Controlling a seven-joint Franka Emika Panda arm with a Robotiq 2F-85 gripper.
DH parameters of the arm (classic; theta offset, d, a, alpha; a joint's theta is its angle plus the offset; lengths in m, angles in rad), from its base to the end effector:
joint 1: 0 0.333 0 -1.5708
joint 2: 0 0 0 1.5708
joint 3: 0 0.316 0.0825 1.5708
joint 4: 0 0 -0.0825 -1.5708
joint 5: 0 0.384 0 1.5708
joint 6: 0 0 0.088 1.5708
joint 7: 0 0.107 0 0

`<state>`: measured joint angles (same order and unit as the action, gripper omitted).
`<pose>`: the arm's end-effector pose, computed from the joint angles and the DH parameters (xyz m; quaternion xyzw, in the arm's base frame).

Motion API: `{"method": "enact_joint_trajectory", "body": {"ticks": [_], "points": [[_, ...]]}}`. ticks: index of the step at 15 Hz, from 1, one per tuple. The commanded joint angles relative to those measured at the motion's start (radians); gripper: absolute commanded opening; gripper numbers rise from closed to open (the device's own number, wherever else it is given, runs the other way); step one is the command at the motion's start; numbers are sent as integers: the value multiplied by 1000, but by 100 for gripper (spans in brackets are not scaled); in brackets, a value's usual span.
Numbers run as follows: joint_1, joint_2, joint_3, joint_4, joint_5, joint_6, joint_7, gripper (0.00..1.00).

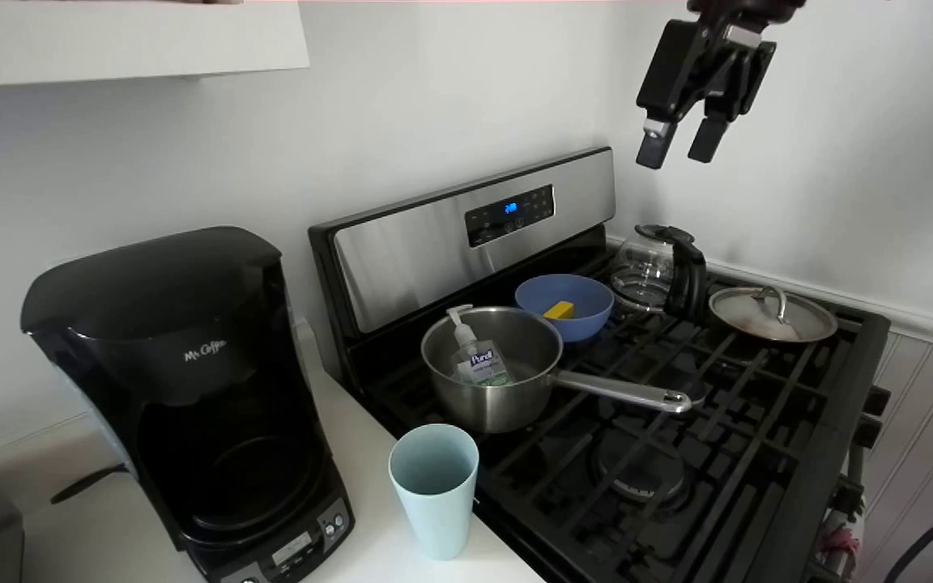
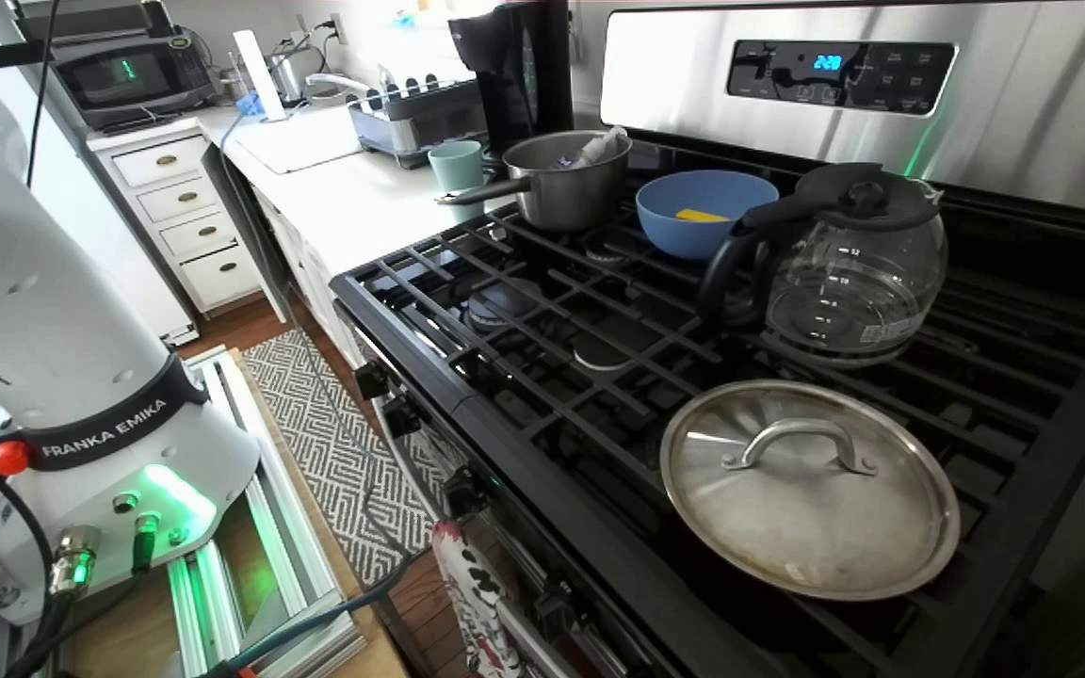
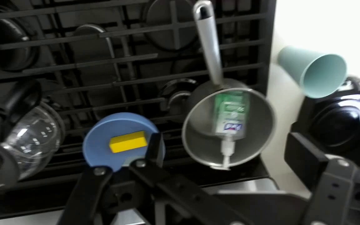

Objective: Put the kettle on top of the bowl

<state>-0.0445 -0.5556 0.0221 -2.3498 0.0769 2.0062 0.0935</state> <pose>0.4048 -0.0032 0.5543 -0.9914 0.0710 -0.1046 0.0341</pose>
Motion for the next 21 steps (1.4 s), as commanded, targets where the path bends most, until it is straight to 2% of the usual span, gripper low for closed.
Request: {"method": "enact_joint_trajectory", "body": {"ticks": [1, 3, 4, 7, 8, 13, 18, 21], "points": [[-97, 138, -44, 33, -74, 96, 77, 100], [-129, 199, -54, 73, -77, 66, 146, 100], [-103, 133, -68, 15, -58, 87, 66, 100], [-117, 195, -74, 49, -59, 87, 107, 100], [-118, 179, -66, 31, -58, 128, 133, 100], [-194, 273, -153, 88, -42, 160, 236, 100], [-272, 354, -245, 129, -66, 148, 248, 100], [-300, 408, -277, 136, -87, 137, 271, 100]]}}
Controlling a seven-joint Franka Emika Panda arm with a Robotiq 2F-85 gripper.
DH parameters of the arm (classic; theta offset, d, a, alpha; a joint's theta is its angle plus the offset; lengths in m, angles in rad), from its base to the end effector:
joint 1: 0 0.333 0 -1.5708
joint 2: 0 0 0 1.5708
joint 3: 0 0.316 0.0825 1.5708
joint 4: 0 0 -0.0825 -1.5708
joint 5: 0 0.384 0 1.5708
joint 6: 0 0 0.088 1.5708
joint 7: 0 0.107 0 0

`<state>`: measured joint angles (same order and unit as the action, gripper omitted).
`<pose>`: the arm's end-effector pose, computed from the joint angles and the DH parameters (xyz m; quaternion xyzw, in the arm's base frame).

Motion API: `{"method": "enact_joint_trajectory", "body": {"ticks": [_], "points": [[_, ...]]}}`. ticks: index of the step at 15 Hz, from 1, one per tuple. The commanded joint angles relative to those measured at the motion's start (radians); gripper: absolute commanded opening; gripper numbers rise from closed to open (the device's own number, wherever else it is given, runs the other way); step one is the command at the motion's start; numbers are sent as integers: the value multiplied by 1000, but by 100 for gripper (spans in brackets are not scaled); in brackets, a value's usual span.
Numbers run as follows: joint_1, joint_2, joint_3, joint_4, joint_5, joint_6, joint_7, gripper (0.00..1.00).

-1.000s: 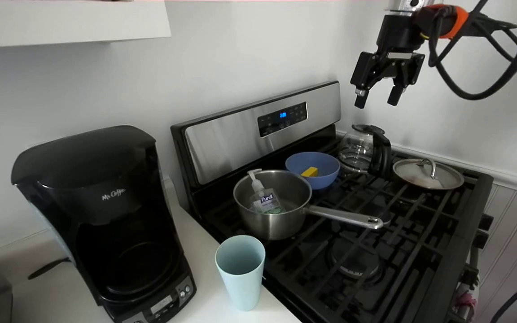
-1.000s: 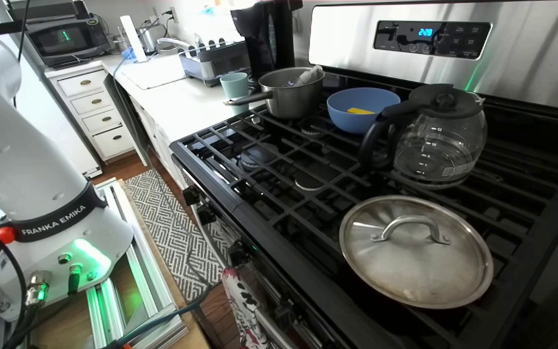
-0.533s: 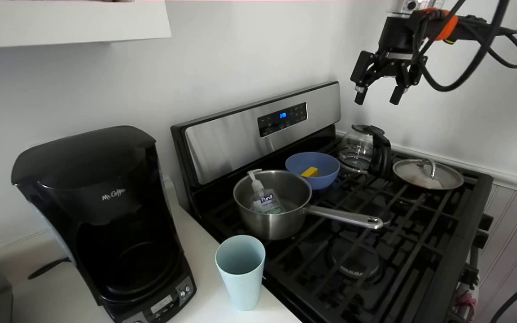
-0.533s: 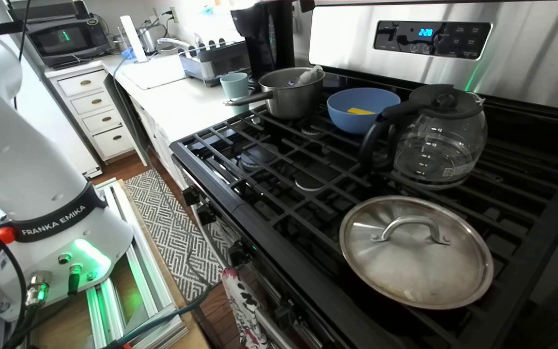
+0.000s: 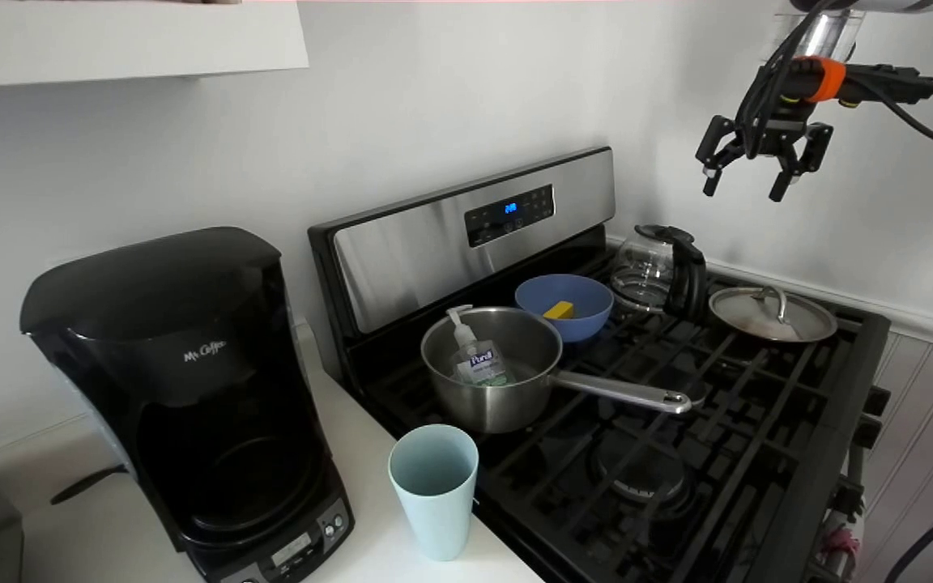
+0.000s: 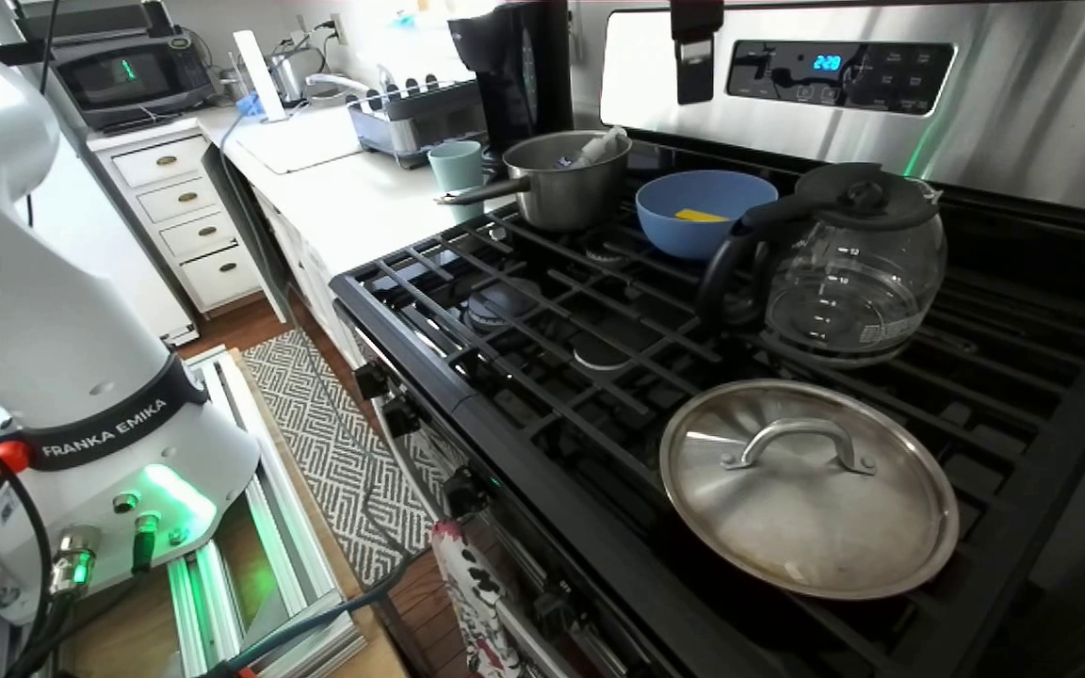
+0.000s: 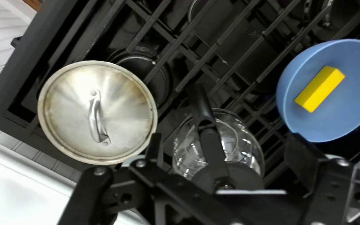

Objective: Put the kettle on top of the bowl

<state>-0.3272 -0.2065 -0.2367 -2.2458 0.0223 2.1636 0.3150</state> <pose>0.4187 -0.2682 0.4613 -0.9009 0.4287 -0.0628 0.0262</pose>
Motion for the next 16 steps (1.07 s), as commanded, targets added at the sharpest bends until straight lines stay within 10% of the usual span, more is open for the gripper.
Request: {"method": "enact_joint_trajectory", "body": {"ticks": [1, 4, 12, 16], "points": [[-2, 15, -17, 3, -6, -3, 6, 100], [-10, 50, -30, 7, -7, -3, 11, 100], [-4, 173, -110, 29, 187, -19, -542, 100], [-11, 188, -107, 27, 164, -50, -501, 100]]}}
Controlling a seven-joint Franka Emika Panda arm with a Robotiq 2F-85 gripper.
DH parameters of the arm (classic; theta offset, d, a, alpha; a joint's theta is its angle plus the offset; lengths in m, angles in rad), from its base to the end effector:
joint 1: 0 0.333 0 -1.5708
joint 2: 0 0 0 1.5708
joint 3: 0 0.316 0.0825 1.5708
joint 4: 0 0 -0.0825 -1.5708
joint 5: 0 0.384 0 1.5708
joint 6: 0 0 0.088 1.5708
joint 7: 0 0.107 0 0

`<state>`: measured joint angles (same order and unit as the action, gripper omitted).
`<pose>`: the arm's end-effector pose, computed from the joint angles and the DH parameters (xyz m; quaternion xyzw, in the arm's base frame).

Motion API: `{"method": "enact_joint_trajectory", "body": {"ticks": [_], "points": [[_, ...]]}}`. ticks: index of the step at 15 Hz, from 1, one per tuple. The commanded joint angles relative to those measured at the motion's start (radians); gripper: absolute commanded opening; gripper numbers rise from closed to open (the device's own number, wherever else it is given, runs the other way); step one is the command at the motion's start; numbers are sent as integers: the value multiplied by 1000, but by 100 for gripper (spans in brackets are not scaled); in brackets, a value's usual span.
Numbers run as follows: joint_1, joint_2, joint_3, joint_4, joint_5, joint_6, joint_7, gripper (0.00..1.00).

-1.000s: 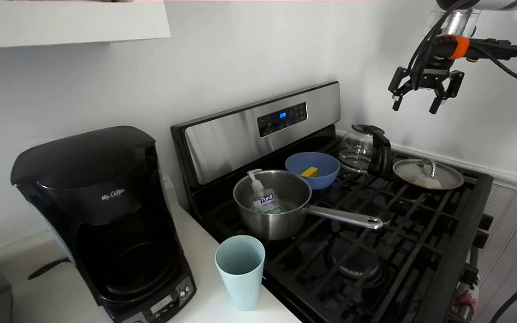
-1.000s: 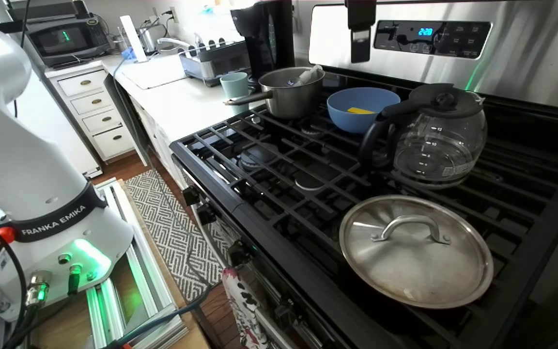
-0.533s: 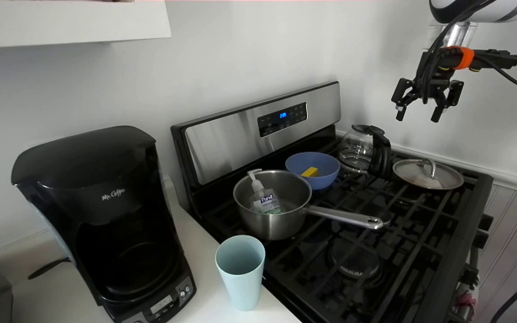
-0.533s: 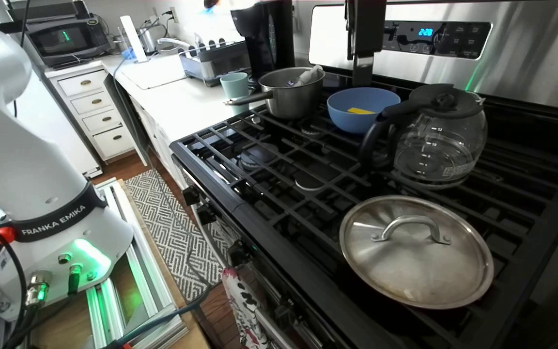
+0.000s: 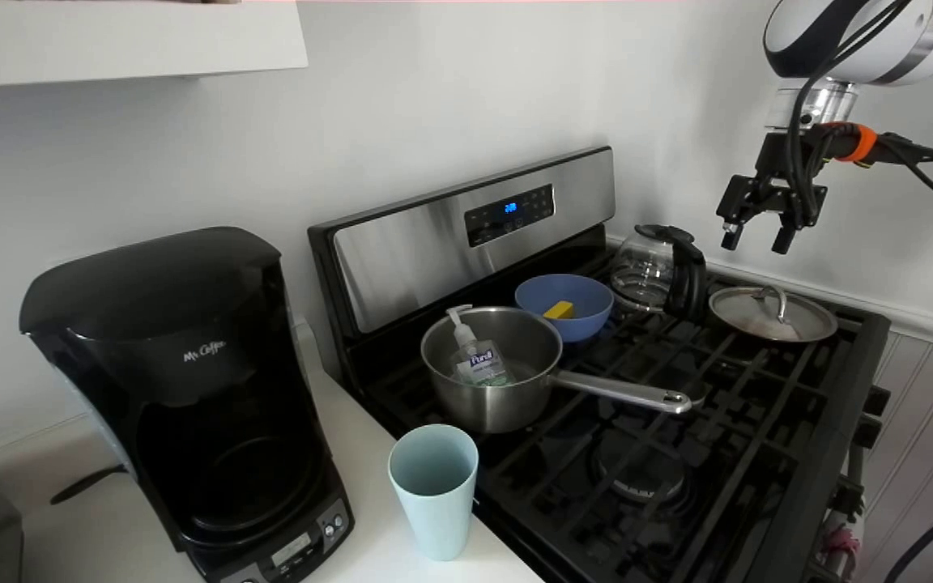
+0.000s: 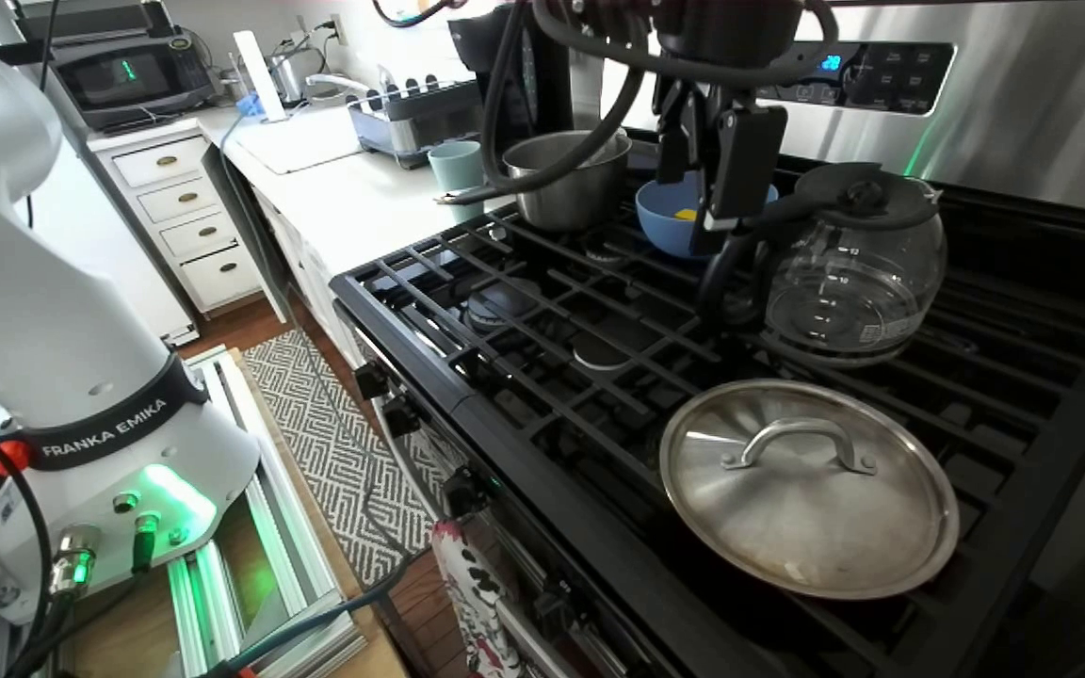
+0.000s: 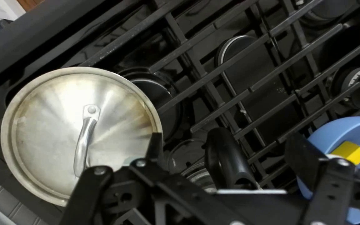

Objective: Put the kettle on top of the bowl

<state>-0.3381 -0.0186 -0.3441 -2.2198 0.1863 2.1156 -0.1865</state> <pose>0.4045 -0.3180 0.3768 -0.9515 0.2938 0.0054 0.0913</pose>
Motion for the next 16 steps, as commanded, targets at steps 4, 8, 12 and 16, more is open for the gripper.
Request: {"method": "enact_joint_trajectory", "body": {"ticks": [4, 8, 12, 16], "points": [[-2, 30, 2, 5, 70, 56, -83, 100], [0, 69, 10, 21, 156, 153, -191, 100], [-1, 111, 28, 26, 204, 168, -241, 100], [-10, 157, 52, 56, 270, 195, -271, 100]]}}
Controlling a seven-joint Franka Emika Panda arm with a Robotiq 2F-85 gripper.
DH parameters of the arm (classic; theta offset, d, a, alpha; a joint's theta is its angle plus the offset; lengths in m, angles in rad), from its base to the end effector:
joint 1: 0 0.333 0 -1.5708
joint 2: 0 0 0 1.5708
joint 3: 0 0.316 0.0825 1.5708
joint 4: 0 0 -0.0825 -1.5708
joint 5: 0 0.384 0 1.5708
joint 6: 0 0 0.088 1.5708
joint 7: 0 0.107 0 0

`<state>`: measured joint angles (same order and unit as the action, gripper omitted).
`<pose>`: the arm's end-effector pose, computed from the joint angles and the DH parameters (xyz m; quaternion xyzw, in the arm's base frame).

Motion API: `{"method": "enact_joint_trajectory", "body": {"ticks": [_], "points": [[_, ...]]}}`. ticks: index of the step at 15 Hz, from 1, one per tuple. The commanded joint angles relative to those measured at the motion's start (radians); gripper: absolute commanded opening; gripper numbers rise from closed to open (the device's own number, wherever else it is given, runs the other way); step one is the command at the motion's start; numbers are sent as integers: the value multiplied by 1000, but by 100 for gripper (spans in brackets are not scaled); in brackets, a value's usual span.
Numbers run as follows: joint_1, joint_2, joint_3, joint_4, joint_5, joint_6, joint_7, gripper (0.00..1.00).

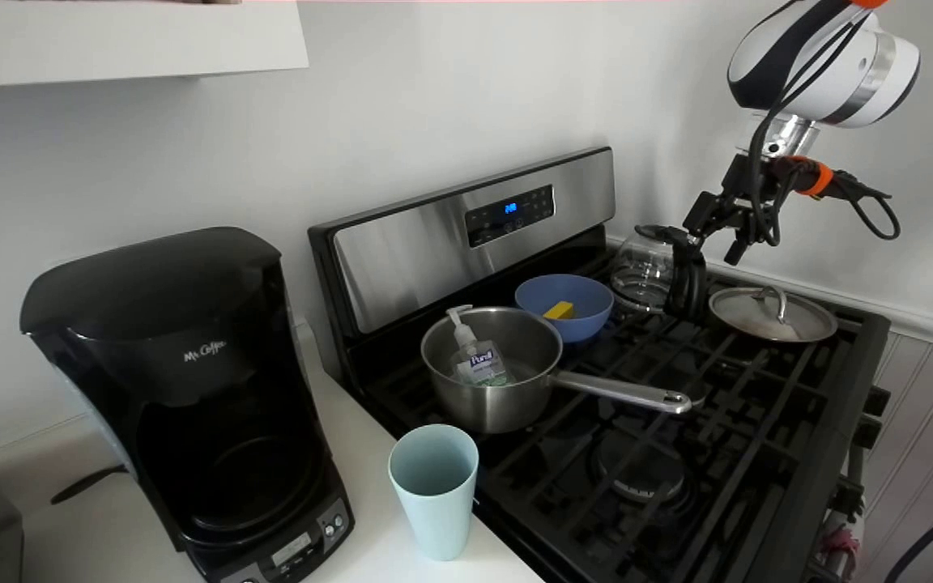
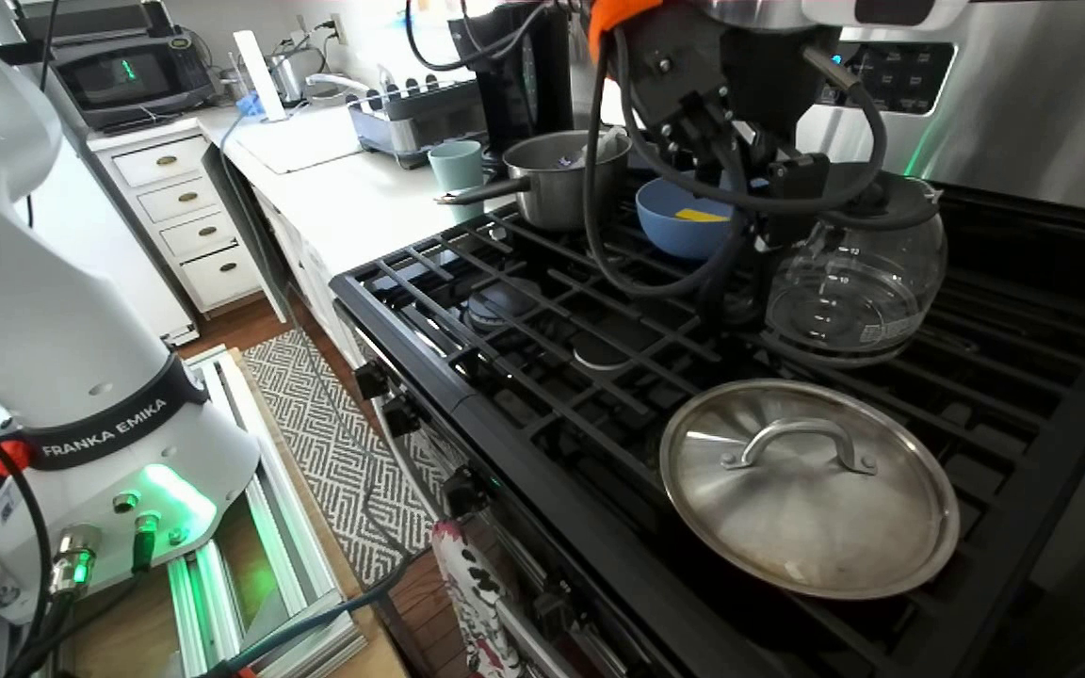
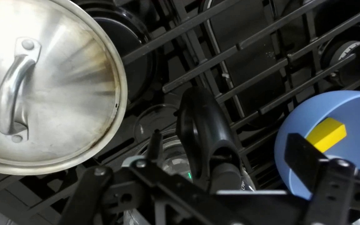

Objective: Put the kettle on top of the bowl

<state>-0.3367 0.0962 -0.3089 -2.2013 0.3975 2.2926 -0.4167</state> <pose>0.4394 -0.3190 0.3422 -0.9612 0.2412 -0.0692 0.1146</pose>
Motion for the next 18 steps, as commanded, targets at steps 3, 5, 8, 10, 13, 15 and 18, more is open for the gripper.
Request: {"method": "enact_joint_trajectory", "body": {"ticks": [3, 5, 8, 10, 13, 15, 18], "points": [[-21, 68, 28, 62, 85, 24, -50, 99], [-24, 81, 32, 79, 87, 21, -46, 92], [-27, 95, 37, 96, 79, 19, -34, 65], [-30, 103, 41, 105, 76, 21, -32, 50], [-32, 114, 46, 117, 72, 22, -29, 29], [-31, 110, 46, 119, 59, 19, -21, 15], [-19, 86, 39, 111, -1, 18, 10, 9]]}}
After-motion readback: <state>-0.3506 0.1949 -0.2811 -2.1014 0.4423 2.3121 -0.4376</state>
